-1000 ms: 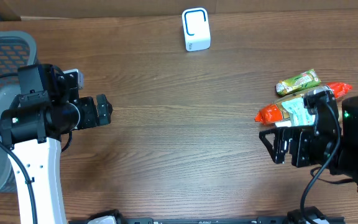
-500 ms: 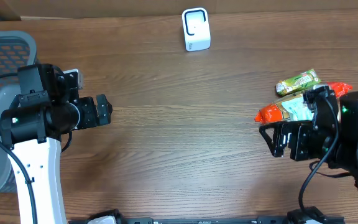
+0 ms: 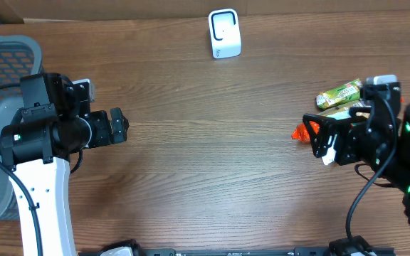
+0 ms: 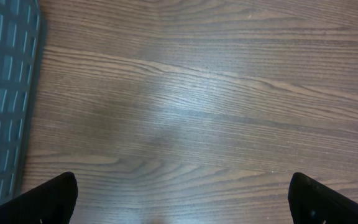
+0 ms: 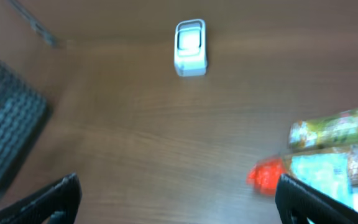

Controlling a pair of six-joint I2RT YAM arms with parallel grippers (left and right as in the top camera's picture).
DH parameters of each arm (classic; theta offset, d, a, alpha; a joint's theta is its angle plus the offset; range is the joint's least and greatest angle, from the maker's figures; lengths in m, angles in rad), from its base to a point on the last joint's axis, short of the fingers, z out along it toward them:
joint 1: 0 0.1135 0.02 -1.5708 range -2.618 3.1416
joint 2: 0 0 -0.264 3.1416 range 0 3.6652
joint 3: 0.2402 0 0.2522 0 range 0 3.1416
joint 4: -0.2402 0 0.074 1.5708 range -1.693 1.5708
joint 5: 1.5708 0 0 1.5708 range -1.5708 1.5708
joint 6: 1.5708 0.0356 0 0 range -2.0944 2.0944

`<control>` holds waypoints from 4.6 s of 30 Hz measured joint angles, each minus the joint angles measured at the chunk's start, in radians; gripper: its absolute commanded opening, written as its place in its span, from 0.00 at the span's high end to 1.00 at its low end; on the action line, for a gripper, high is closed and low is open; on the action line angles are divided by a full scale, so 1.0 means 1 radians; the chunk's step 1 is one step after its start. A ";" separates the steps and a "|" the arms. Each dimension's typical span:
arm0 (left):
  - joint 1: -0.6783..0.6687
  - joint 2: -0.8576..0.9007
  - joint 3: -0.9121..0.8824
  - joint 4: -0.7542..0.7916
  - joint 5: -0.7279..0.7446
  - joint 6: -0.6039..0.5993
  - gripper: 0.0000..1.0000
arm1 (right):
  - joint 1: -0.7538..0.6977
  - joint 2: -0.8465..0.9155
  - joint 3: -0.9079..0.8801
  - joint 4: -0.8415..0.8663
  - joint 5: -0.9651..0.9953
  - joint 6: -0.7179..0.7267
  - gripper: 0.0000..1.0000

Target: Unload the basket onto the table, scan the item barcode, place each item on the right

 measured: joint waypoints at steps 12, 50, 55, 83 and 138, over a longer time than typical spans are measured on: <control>0.000 0.000 0.002 0.000 0.000 0.000 0.01 | -0.002 -0.415 -0.640 0.766 0.137 -0.018 0.00; 0.000 0.000 0.003 0.000 0.000 0.000 0.00 | -0.002 -0.907 -1.390 1.013 0.096 -0.024 0.00; 0.000 0.000 0.003 0.000 0.000 0.000 0.00 | -0.002 -0.907 -1.390 1.012 0.096 -0.023 0.00; 0.000 -0.417 -0.307 0.303 0.008 0.000 0.01 | -0.002 -0.907 -1.390 1.012 0.096 -0.024 0.00; -0.124 -1.255 -1.389 1.199 0.166 0.132 0.00 | -0.002 -0.908 -1.390 1.012 0.096 -0.024 0.00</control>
